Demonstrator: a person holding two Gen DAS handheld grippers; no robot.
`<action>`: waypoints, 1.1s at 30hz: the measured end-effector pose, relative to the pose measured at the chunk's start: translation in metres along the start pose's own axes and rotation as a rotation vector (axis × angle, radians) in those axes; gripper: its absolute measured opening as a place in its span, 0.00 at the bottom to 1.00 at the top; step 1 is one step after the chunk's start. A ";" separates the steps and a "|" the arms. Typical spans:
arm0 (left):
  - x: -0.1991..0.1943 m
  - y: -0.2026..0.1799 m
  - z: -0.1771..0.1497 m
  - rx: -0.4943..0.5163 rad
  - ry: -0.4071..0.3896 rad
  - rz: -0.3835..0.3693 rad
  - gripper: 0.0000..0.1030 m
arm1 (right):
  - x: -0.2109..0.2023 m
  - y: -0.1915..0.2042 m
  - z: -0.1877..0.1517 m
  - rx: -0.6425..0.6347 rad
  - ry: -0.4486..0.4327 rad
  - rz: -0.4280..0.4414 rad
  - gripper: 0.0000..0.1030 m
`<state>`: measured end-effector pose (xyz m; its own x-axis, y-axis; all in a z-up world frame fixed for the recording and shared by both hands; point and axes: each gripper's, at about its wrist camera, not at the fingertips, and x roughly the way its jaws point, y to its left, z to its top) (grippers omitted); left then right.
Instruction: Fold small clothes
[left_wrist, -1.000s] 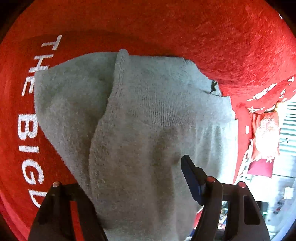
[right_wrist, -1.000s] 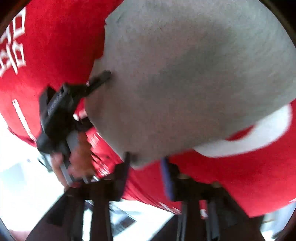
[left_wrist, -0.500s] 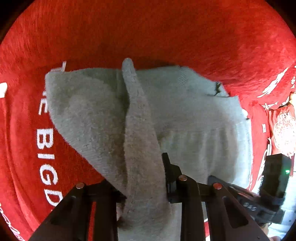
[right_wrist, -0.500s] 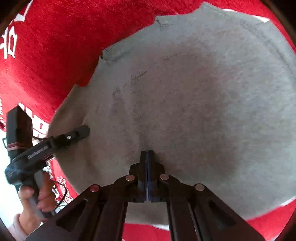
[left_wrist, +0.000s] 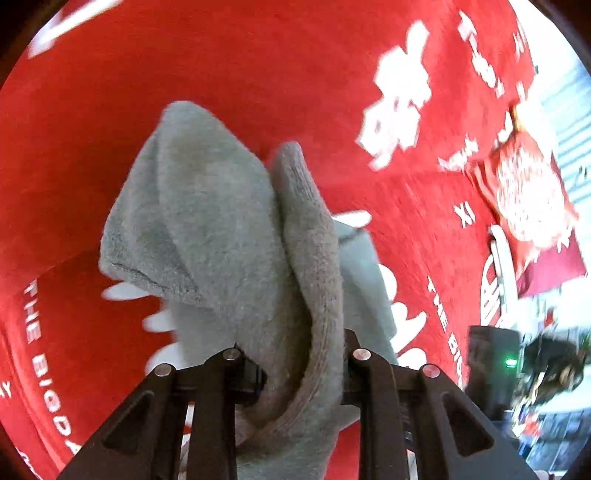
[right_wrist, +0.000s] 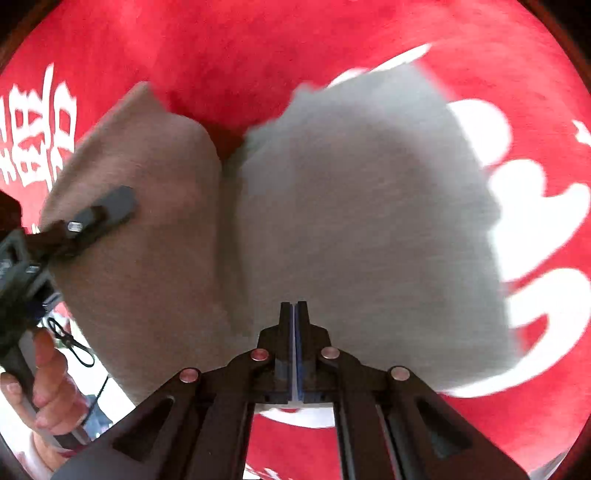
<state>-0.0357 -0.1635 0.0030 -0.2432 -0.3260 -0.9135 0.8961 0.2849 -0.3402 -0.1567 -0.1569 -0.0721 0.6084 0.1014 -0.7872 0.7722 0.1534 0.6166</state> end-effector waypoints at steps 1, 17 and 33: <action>0.013 -0.014 0.003 0.019 0.014 0.003 0.25 | -0.008 -0.012 0.001 0.024 -0.013 0.013 0.04; 0.052 -0.119 0.003 0.295 -0.051 0.167 0.91 | -0.016 -0.121 -0.004 0.346 -0.019 0.257 0.16; 0.009 0.070 -0.034 -0.114 -0.009 0.371 0.91 | -0.009 -0.127 0.056 0.425 0.017 0.503 0.65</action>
<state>0.0124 -0.1163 -0.0366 0.0933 -0.1898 -0.9774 0.8755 0.4832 -0.0102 -0.2497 -0.2319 -0.1427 0.9139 0.0758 -0.3989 0.4013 -0.3183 0.8589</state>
